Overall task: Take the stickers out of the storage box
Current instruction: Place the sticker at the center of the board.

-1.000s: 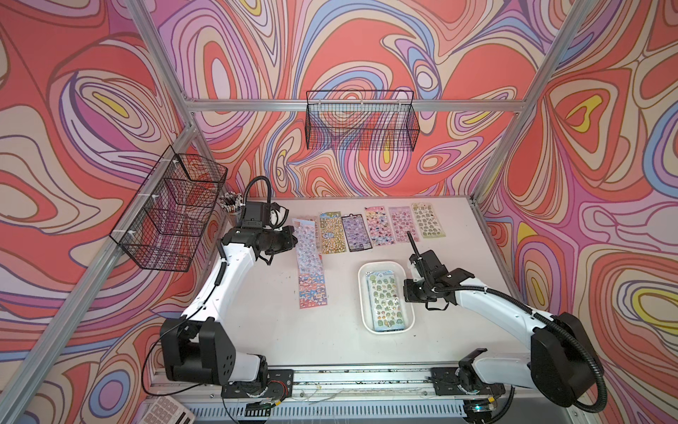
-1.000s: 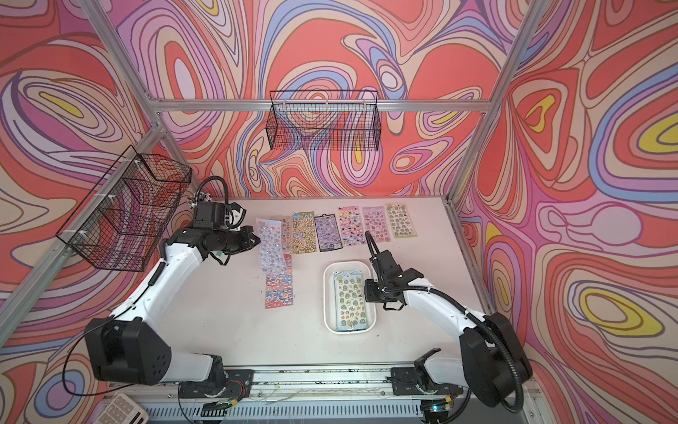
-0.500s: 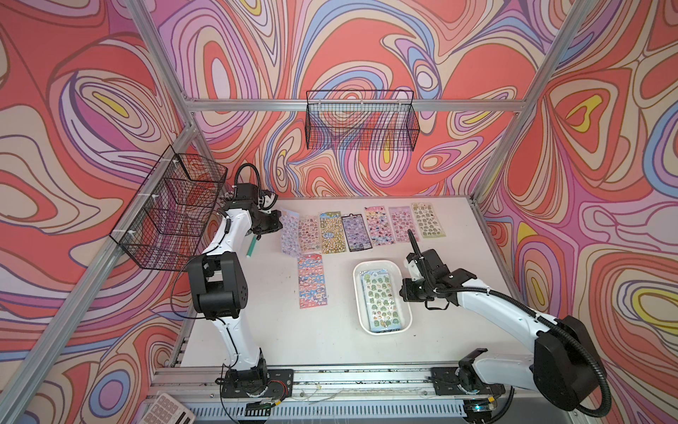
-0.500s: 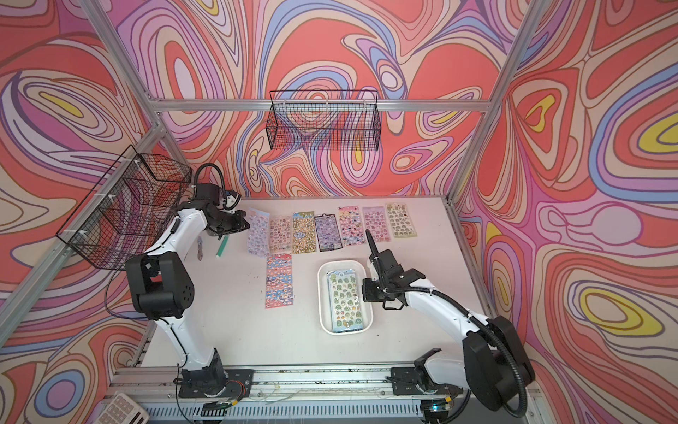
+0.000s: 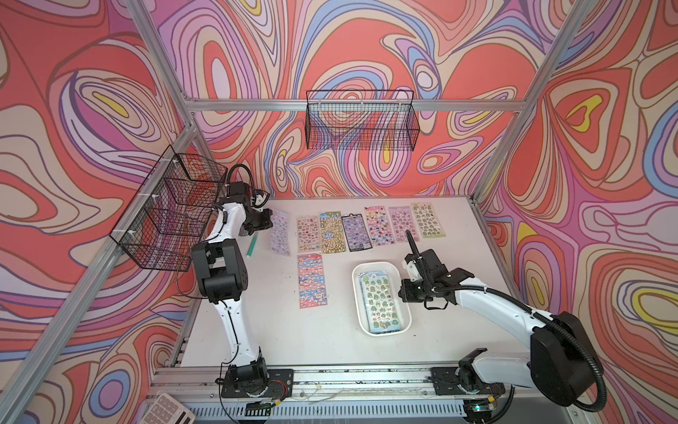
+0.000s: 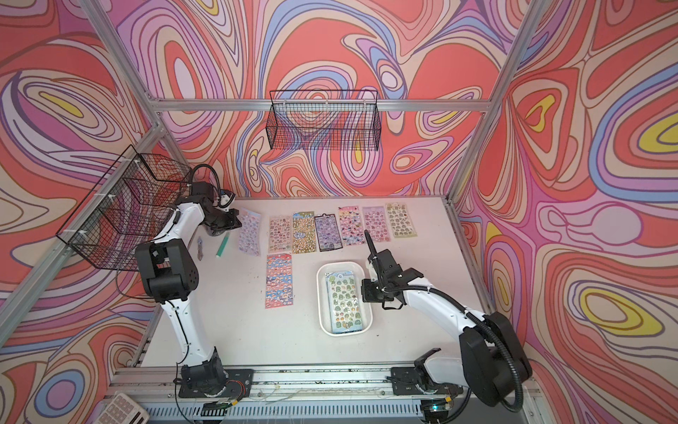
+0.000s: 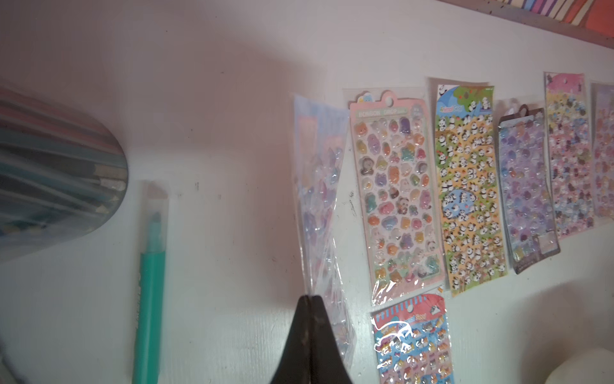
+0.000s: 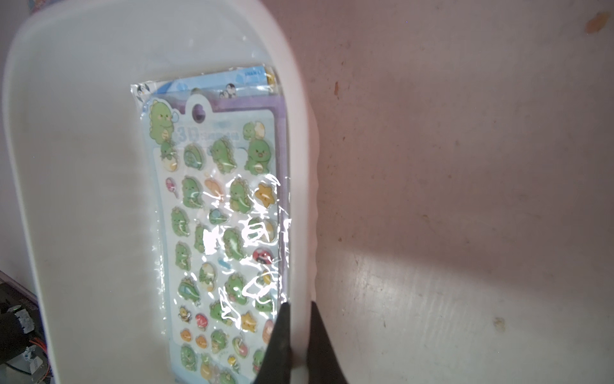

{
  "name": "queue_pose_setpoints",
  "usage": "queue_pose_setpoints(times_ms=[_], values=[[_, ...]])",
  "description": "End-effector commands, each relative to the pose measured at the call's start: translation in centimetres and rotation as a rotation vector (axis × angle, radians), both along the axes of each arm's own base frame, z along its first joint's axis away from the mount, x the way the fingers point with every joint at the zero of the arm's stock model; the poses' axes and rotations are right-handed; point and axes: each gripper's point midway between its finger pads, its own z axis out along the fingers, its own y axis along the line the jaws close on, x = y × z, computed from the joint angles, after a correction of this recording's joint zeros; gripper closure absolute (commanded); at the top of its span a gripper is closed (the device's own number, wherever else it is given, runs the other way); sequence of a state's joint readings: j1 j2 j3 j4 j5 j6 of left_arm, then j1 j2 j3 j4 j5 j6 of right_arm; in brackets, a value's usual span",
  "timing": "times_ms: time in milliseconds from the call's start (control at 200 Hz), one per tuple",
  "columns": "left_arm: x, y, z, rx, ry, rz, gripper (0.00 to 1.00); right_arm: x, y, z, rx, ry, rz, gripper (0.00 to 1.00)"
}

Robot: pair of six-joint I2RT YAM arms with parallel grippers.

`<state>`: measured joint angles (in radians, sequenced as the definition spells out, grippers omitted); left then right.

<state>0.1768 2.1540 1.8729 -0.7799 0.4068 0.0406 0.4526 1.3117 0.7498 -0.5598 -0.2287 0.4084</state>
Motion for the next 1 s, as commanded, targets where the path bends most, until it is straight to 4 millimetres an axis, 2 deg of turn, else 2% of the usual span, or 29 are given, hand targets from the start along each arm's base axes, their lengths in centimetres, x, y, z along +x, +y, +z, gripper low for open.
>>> queue_pose_setpoints(times_ms=[0,215,355,511,631,846,931,991], values=[[-0.1,-0.2,-0.9,-0.013,0.032,-0.038,1.0,0.4,0.4,-0.1,0.015,-0.009,0.016,1.0],[0.4,-0.1,-3.0,-0.01,0.072,-0.046,1.0,0.4,0.2,-0.3,0.002,-0.001,0.009,1.0],[0.6,0.2,-3.7,0.004,0.08,-0.048,1.0,0.4,0.2,-0.2,0.002,-0.005,0.007,1.0],[1.0,0.5,-4.1,0.013,0.088,-0.039,0.76,0.3,0.2,0.0,0.005,-0.006,0.008,1.0],[1.2,1.1,-4.1,0.048,0.087,-0.022,0.68,0.3,0.1,0.1,0.005,-0.009,0.006,1.0],[1.1,2.5,-2.9,0.123,0.072,0.028,0.57,0.4,0.2,0.4,0.009,-0.017,0.004,1.0],[1.1,2.9,-0.9,0.139,0.031,0.07,0.55,0.4,0.1,0.3,0.006,-0.02,0.0,1.0],[1.5,3.8,1.3,0.157,-0.023,0.161,0.49,0.5,0.0,0.4,0.005,-0.024,-0.004,1.0]])
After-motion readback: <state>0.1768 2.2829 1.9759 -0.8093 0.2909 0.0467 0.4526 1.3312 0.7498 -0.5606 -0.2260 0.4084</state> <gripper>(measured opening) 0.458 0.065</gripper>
